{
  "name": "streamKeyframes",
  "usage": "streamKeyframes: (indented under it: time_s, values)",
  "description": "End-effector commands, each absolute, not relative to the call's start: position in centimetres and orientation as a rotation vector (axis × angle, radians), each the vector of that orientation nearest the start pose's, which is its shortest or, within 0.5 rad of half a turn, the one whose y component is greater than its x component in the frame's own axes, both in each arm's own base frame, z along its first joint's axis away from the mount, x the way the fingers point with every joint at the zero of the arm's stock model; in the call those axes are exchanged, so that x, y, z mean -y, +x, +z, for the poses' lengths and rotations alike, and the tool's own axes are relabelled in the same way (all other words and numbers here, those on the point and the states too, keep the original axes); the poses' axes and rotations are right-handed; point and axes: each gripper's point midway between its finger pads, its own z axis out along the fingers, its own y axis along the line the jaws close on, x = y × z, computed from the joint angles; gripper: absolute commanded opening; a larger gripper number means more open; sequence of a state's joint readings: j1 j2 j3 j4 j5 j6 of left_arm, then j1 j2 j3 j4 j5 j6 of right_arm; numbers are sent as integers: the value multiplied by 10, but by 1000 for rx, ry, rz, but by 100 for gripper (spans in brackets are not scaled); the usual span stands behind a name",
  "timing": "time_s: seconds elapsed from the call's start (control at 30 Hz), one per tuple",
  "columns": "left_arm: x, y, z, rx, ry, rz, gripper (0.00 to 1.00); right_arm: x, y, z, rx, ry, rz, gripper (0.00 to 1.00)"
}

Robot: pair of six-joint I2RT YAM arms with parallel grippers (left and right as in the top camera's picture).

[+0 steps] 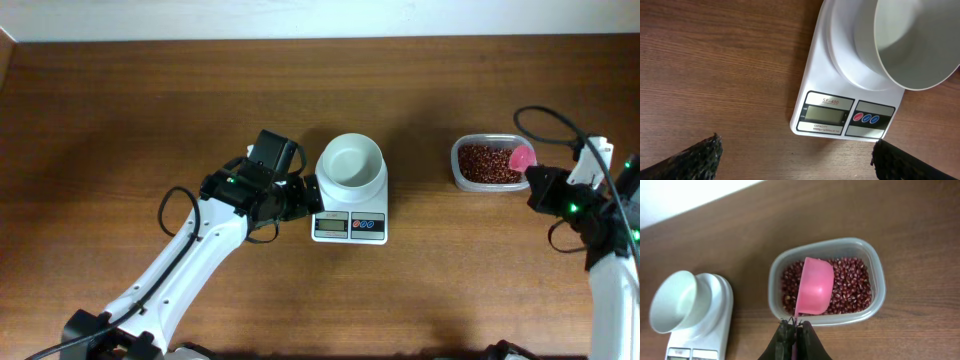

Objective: Scoop and weigh 50g on scale
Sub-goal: 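Carry the scoop with the right gripper into the bean tub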

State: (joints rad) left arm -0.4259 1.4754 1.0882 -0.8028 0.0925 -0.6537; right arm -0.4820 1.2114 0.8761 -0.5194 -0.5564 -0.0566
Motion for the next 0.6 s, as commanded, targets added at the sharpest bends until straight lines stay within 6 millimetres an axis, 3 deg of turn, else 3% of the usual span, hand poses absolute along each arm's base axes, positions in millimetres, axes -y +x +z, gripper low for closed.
streamKeyframes:
  time_s: [0.0,0.1,0.23,0.4,0.5,0.57]
  values:
    - [151,301,116,-2802,-280,-385,99,80,344,152,-2313,242,393,4]
    - [151,301,116,-2802,-280,-385,99,79,358,149,-2298,144,345,4]
    - [151,301,116,-2802,-280,-385,99,73,368,123,-2396,65,147,4]
    - [151,301,116,-2802,-280,-385,99,90,365,111,-2448,111,-4,4]
    - [151,301,116,-2802,-280,-385,100,88,363,92,-2502,119,24,4]
    - [151,301,116,-2802,-280,-385,99,71,364,90,-2498,82,157,4]
